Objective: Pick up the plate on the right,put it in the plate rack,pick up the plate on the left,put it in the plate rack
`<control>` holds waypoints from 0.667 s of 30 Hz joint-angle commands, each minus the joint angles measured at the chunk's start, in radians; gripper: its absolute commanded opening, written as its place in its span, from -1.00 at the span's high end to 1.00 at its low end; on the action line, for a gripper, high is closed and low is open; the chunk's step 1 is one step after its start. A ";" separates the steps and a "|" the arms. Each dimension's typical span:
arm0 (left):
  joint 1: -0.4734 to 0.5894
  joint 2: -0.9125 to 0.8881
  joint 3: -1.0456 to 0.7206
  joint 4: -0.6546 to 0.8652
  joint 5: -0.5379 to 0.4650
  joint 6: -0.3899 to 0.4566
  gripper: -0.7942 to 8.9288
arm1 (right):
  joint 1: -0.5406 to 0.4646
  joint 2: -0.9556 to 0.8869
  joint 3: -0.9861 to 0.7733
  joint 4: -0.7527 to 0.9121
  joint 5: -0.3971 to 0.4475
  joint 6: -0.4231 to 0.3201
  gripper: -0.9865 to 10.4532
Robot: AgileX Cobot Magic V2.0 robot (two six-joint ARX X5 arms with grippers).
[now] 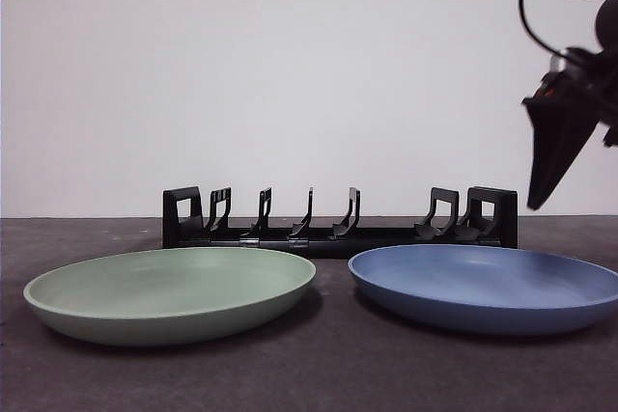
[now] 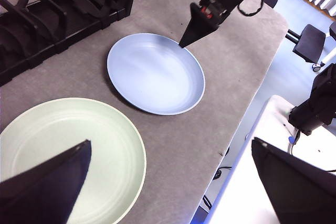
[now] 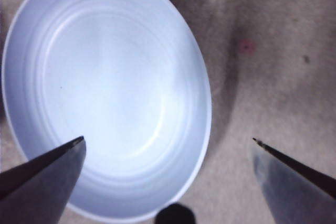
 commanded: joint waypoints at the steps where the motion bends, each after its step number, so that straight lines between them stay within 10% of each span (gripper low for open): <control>1: -0.003 0.000 0.000 0.013 0.005 0.013 -0.58 | 0.018 0.034 0.004 0.021 0.020 0.003 0.02; 20: -0.002 0.001 0.000 0.012 0.001 0.013 -0.58 | 0.043 0.134 0.003 0.043 0.060 0.008 0.46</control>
